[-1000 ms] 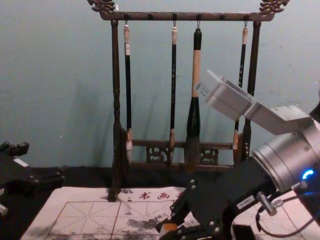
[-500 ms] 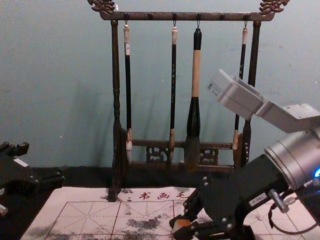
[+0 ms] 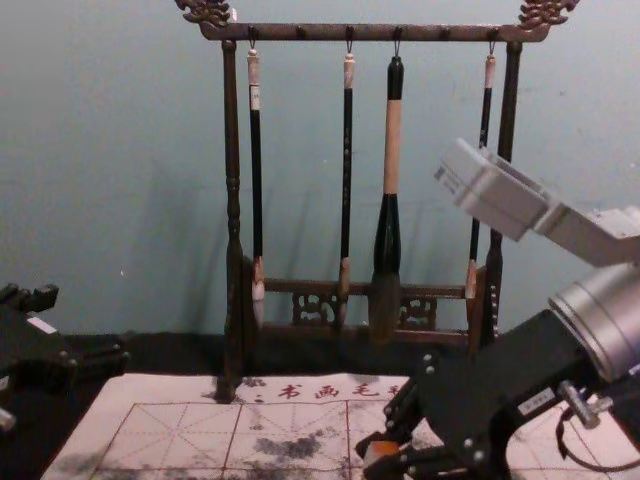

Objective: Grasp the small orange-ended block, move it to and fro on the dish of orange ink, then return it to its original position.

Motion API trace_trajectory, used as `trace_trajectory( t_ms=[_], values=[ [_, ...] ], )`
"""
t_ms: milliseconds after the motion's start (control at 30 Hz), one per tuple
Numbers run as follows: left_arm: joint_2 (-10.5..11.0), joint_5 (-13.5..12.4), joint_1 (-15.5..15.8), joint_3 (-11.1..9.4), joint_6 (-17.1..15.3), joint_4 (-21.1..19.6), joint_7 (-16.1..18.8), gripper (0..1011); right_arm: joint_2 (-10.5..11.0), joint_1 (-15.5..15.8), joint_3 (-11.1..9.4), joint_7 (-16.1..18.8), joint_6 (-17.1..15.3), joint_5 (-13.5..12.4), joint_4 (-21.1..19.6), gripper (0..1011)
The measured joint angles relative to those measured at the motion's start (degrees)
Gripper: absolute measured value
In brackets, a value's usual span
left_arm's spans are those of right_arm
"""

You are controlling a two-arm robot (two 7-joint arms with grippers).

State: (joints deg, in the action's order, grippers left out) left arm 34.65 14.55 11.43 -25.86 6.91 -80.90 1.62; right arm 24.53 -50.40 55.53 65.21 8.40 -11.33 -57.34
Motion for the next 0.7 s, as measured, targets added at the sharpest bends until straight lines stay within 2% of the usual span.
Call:
trace_trajectory(
  t_ms=[300,700],
  values=[
    [0.0,0.0,0.0,0.0,0.0,0.0,0.0,1001,1.42,0.77,0.08,0.25,-0.5,-0.09,-2.46,133],
    [0.0,0.0,0.0,0.0,0.0,0.0,0.0,1001,2.15,1.28,0.77,1.16,-0.52,-0.51,-4.66,133]
  ],
)
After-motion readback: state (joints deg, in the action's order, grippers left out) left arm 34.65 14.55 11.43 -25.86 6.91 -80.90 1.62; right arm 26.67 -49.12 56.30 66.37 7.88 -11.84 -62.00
